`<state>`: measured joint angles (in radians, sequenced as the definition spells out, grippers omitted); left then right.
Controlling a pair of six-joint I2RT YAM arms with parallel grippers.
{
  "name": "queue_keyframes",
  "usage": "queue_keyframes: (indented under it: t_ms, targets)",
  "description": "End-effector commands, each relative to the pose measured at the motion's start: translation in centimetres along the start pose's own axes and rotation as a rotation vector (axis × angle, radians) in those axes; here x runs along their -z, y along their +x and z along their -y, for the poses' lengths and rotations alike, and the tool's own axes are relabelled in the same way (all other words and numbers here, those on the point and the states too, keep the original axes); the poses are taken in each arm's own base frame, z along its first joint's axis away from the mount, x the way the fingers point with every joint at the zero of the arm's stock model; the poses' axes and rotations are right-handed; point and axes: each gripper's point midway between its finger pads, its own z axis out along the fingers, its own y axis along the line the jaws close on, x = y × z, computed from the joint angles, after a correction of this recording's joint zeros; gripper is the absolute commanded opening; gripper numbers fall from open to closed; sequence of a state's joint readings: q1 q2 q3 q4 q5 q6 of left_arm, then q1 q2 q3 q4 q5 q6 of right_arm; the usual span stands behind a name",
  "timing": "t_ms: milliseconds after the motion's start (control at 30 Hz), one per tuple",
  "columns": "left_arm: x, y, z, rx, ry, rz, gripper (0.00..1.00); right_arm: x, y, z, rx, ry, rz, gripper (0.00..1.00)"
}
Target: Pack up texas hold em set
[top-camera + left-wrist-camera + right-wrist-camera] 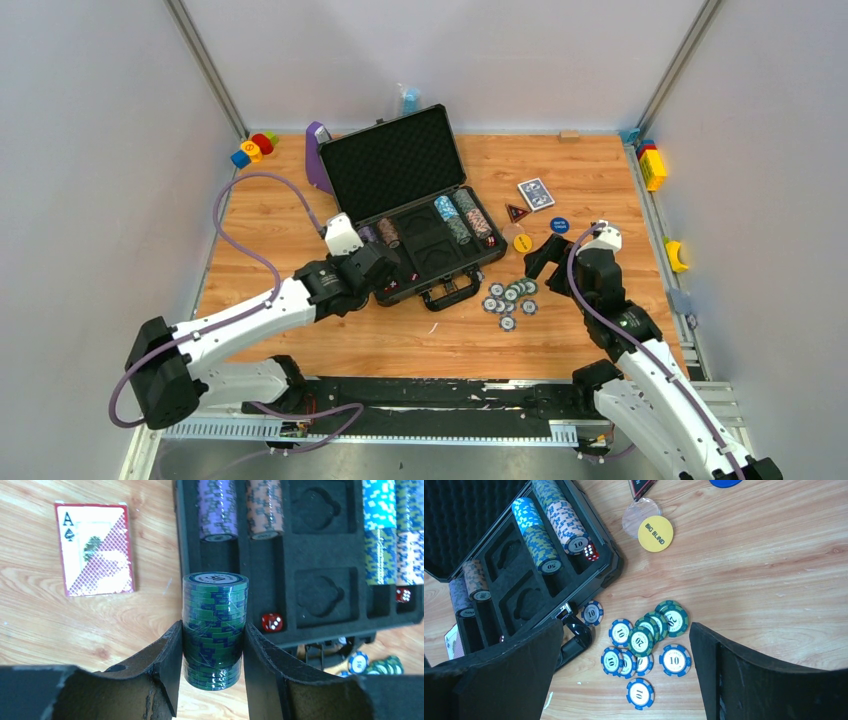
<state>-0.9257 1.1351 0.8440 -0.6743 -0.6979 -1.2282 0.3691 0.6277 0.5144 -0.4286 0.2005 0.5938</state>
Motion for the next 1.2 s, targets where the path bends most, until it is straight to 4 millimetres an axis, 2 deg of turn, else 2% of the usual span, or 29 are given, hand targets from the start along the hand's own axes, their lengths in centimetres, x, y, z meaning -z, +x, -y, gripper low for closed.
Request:
queue_keyframes:
  t_ms: [0, 333, 567, 967, 1100, 1167]
  targets:
    - [-0.5, -3.3, 0.7, 0.083, -0.018, 0.141, 0.06, 0.0, -0.9, -0.7, -0.029, -0.029, 0.041, 1.00]
    - [-3.2, -3.3, 1.4, 0.090, -0.037, 0.205, 0.00, -0.2, -0.6, -0.7, -0.032, -0.029, 0.030, 1.00]
    - [-5.2, -2.4, 1.9, 0.090, -0.052, 0.178, 0.00, -0.3, -0.9, -1.0, -0.033, -0.034, 0.033, 1.00]
    - [-7.5, -0.1, 1.6, 0.081, -0.086, 0.117, 0.00, -0.2, -0.8, -1.1, -0.026, -0.045, 0.030, 1.00]
    - [-8.0, 0.6, 2.2, 0.076, -0.070, 0.083, 0.10, -0.1, -0.8, -1.2, -0.025, -0.052, 0.035, 1.00]
    - [-8.0, 1.0, 2.2, 0.081, -0.084, 0.066, 0.24, 0.1, -0.9, -1.3, -0.026, -0.060, 0.037, 1.00]
